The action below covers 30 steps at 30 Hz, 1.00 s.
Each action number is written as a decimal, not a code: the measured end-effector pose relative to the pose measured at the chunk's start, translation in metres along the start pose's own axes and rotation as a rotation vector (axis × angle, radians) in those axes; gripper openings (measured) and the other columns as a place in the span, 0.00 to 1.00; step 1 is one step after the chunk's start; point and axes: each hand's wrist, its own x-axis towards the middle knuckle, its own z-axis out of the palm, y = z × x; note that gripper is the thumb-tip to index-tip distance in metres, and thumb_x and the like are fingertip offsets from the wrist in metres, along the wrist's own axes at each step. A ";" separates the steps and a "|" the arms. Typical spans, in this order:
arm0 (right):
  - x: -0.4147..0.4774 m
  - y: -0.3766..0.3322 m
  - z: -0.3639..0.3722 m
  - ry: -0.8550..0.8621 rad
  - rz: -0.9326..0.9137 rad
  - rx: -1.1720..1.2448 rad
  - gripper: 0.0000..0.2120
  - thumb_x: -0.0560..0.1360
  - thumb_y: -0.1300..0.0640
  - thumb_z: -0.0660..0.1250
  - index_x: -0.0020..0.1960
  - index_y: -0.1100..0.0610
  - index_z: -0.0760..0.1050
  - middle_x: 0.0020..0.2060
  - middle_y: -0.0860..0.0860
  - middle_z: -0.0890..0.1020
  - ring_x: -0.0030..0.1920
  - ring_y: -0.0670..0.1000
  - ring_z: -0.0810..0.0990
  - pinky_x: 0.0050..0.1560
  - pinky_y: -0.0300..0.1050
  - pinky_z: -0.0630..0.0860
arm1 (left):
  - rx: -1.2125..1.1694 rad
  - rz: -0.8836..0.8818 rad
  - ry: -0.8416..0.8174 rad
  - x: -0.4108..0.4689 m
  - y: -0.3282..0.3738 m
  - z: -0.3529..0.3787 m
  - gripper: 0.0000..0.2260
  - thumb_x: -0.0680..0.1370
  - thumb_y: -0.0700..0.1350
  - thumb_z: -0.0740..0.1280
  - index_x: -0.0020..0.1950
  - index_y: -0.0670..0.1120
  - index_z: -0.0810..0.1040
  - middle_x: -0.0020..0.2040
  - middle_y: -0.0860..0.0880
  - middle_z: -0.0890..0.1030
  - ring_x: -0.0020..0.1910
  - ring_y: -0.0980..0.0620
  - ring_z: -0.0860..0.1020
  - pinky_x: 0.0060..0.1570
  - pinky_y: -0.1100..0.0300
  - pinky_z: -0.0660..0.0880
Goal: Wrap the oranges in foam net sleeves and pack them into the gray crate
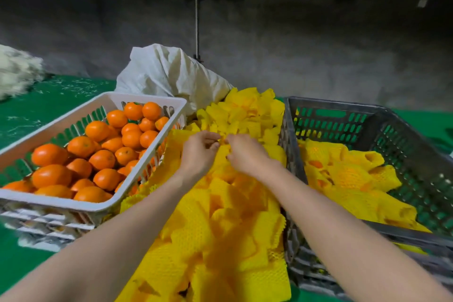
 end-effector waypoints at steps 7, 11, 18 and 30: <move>0.010 0.000 0.059 -0.163 0.206 -0.272 0.19 0.77 0.63 0.56 0.67 0.57 0.66 0.64 0.58 0.72 0.66 0.59 0.69 0.63 0.53 0.66 | -0.053 -0.083 -0.001 -0.025 -0.045 -0.062 0.07 0.77 0.38 0.67 0.54 0.42 0.80 0.53 0.43 0.82 0.54 0.48 0.80 0.53 0.50 0.78; 0.019 -0.018 0.031 0.117 0.103 -0.178 0.16 0.75 0.60 0.60 0.63 0.53 0.68 0.59 0.55 0.77 0.62 0.56 0.73 0.62 0.51 0.63 | 0.054 0.000 -0.016 -0.030 -0.048 -0.083 0.12 0.75 0.40 0.70 0.59 0.44 0.78 0.56 0.46 0.81 0.56 0.52 0.78 0.51 0.60 0.74; 0.006 -0.080 -0.027 0.055 -0.280 0.389 0.13 0.75 0.60 0.66 0.59 0.52 0.73 0.54 0.47 0.79 0.52 0.47 0.75 0.51 0.41 0.69 | 0.126 0.073 -0.232 -0.016 -0.029 -0.114 0.06 0.74 0.43 0.71 0.47 0.42 0.78 0.33 0.54 0.73 0.32 0.57 0.70 0.31 0.67 0.64; 0.035 -0.155 0.021 0.282 -0.198 0.493 0.10 0.68 0.58 0.75 0.43 0.62 0.76 0.38 0.51 0.73 0.41 0.49 0.72 0.40 0.35 0.65 | -0.013 -0.010 -0.065 -0.003 -0.076 -0.174 0.11 0.70 0.44 0.76 0.44 0.51 0.75 0.38 0.55 0.77 0.36 0.59 0.75 0.30 0.67 0.69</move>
